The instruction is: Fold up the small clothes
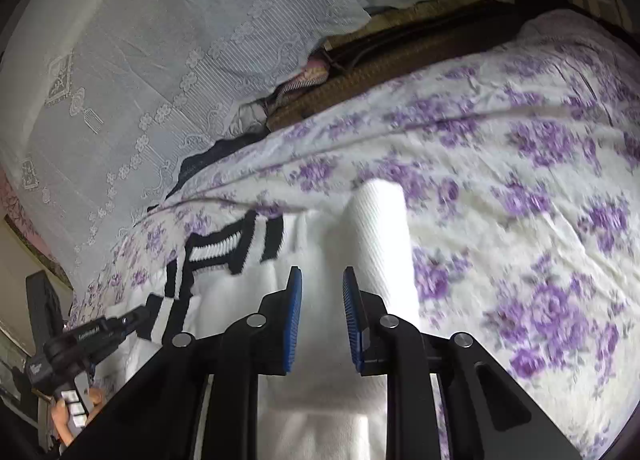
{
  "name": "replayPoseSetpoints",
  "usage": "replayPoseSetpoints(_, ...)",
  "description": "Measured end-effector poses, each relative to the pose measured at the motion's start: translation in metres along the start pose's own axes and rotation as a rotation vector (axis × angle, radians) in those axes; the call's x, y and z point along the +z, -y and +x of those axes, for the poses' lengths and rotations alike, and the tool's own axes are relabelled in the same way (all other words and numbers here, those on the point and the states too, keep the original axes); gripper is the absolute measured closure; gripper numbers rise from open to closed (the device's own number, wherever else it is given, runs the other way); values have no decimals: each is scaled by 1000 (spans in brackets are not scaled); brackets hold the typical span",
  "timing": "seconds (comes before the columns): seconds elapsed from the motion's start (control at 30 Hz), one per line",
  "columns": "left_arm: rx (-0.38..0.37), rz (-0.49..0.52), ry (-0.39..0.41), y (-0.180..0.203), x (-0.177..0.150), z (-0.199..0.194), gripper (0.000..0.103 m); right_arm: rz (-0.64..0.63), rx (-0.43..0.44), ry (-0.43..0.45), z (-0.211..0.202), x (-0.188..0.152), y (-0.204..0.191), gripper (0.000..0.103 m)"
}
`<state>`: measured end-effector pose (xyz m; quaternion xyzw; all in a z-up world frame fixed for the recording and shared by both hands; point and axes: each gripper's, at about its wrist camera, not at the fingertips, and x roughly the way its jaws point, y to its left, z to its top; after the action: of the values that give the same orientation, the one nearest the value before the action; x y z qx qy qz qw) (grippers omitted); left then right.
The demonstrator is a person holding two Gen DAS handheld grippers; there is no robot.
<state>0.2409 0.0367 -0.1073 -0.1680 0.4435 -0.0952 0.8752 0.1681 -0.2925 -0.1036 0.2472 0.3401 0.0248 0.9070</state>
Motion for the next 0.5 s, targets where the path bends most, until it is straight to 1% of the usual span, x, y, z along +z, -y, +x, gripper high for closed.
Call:
replayPoseSetpoints(0.1, 16, 2, -31, -1, -2, 7, 94, -9, -18, 14, 6, 9, -2, 81)
replayPoseSetpoints(0.13, 3, -1, -46, -1, -2, 8, 90, -10, -19, 11, 8, 10, 1, 81)
replayPoseSetpoints(0.2, -37, -30, -55, -6, -2, 9, 74, 1, -23, -16, 15, 9, 8, 81)
replayPoseSetpoints(0.27, -60, -58, -63, -9, -3, 10, 18, 26, -22, -60, 26, 8, 17, 81)
replayPoseSetpoints(0.3, -74, -81, -50, -12, -4, 9, 15, 44, -16, -73, 29, 8, 21, 81)
replayPoseSetpoints(0.33, -83, -83, -44, -12, -5, 9, 15, 62, -5, -79, 31, 9, 24, 81)
replayPoseSetpoints(0.37, -84, -61, -50, -8, -5, 11, 27, 73, 6, -81, 30, 10, 25, 81)
replayPoseSetpoints(0.4, -73, -39, -49, -5, -6, 12, 42, 77, 15, -76, 29, 11, 25, 81)
replayPoseSetpoints(0.43, -61, -22, -55, -3, -7, 14, 76, 72, 14, -68, 27, 13, 24, 81)
replayPoseSetpoints(0.47, -15, -2, -59, 0, -9, 17, 93, 62, 13, -59, 25, 14, 22, 81)
replayPoseSetpoints(0.5, -14, -2, -60, -1, -10, 18, 94, 52, 16, -51, 24, 16, 19, 81)
